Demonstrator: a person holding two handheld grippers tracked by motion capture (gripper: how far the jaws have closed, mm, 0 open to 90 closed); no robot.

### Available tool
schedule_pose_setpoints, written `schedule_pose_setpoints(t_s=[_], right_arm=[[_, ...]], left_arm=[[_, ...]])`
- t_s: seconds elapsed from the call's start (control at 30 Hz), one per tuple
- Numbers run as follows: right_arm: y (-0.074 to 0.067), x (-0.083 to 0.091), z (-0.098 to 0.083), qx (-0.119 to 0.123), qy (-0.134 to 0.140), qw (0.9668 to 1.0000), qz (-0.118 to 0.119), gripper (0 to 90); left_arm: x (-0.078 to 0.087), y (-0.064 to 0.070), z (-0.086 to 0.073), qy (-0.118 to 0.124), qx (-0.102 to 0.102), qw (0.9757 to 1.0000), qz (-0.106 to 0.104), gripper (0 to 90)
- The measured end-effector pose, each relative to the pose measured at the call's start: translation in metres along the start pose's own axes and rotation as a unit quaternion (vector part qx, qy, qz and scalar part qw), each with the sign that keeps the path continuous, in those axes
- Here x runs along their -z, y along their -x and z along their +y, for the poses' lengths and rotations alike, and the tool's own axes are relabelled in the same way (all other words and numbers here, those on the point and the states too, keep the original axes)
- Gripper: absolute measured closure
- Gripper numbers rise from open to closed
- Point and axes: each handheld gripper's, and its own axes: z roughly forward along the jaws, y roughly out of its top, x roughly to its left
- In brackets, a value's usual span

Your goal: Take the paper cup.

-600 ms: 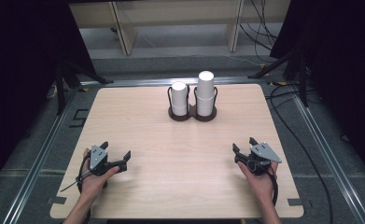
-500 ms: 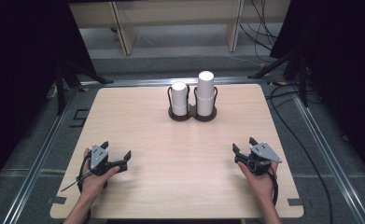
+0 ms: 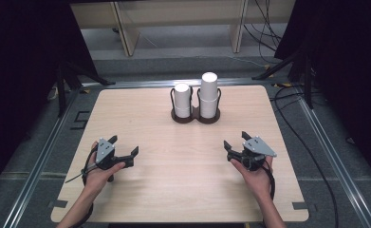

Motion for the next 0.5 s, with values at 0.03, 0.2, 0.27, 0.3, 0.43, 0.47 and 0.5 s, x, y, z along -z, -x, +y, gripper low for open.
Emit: schedule_pose_setpoints(t_s=[0.03,0.2,0.27,0.3,0.43,0.47,0.5], right_arm=[[-0.001,-0.003,0.005,0.002,0.004,1.0000,0.000,24.3],[-0.006,-0.024,0.028,0.005,0.016,0.9997,0.016,24.6],[-0.009,-0.033,0.039,0.004,0.020,0.9995,0.022,24.9],[-0.010,-0.038,0.044,0.010,0.026,0.9992,0.030,25.3],[-0.017,-0.058,0.065,0.036,0.040,0.9978,0.037,26.2],[-0.023,-0.067,0.074,0.026,0.029,0.9979,0.053,26.4],[-0.023,-0.067,0.074,0.026,0.029,0.9979,0.053,26.4]], left_arm=[[-0.005,0.001,0.002,0.002,0.001,1.0000,-0.006,2.8],[-0.036,0.004,0.015,-0.010,-0.009,0.9991,-0.039,5.2],[-0.046,0.005,0.019,-0.013,-0.014,0.9988,-0.046,6.5],[-0.052,0.005,0.022,-0.011,-0.017,0.9985,-0.052,6.9],[-0.074,0.007,0.035,-0.013,-0.022,0.9977,-0.062,8.3],[-0.079,0.007,0.037,-0.017,-0.023,0.9975,-0.065,10.1],[-0.084,0.007,0.039,-0.017,-0.025,0.9970,-0.071,10.1]])
